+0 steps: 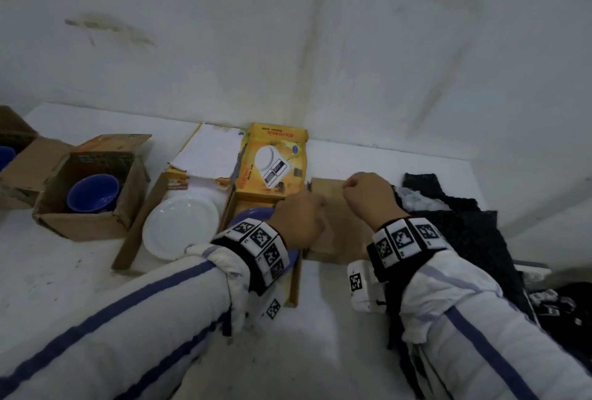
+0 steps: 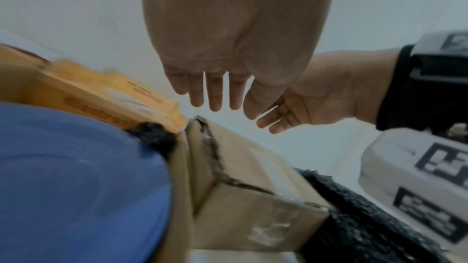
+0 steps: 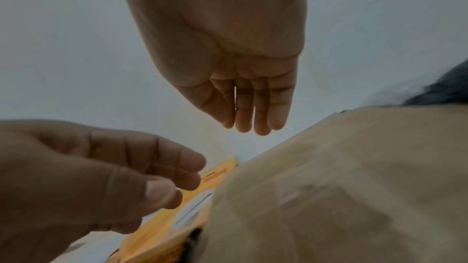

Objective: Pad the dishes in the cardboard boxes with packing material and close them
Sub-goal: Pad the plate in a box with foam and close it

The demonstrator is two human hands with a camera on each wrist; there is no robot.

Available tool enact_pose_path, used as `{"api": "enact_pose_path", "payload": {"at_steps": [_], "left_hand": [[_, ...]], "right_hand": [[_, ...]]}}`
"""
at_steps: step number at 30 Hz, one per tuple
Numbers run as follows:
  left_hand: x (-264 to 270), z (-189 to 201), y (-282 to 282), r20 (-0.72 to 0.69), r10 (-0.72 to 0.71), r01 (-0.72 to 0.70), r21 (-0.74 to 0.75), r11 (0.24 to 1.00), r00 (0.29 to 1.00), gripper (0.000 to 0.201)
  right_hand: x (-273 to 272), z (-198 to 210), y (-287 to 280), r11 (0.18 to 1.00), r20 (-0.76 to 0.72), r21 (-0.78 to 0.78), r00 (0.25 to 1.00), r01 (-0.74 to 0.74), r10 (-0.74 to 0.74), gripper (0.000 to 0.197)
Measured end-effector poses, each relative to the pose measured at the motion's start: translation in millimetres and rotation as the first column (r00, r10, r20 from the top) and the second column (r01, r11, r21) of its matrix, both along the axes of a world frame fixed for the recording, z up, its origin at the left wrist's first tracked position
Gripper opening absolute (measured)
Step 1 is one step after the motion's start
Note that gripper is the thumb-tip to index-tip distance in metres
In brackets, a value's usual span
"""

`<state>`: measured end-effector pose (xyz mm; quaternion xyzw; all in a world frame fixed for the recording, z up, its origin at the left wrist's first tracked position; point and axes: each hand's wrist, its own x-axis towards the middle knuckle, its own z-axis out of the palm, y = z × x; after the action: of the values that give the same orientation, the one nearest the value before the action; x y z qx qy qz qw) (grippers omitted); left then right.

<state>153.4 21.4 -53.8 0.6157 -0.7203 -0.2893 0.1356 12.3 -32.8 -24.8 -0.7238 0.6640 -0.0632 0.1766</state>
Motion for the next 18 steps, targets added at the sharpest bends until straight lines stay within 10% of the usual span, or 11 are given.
{"api": "enact_pose_path", "payload": {"at_steps": [7,13,16,18], "left_hand": [[-97.6,8.4,-7.4,-0.264,0.002,0.035,0.135,0.99,0.964,0.03],[-153.1,3.5,-2.4,-0.415,0.224,0.001,0.477,0.879,0.882,0.033],[-164.7,3.8,-2.7,-0.388,0.253,-0.041,0.479,0.877,0.886,0.008],[-167.6,-0.4,-5.8,-0.403,0.287,-0.069,0.475,0.877,0.869,0.027]], "right_hand": [[-107.8,-7.0,1.2,0.925,-0.05,0.126,0.934,0.357,-0.354,0.037],[-139.0,-14.3,10.8,0.894,0.361,0.212,0.818,0.395,-0.447,0.03],[-142.4,-19.9,11.3,0.887,0.465,0.274,0.756,0.373,-0.461,0.034],[-142.3,-22.1,11.5,0.886,0.502,0.302,0.731,0.352,-0.461,0.034]]}}
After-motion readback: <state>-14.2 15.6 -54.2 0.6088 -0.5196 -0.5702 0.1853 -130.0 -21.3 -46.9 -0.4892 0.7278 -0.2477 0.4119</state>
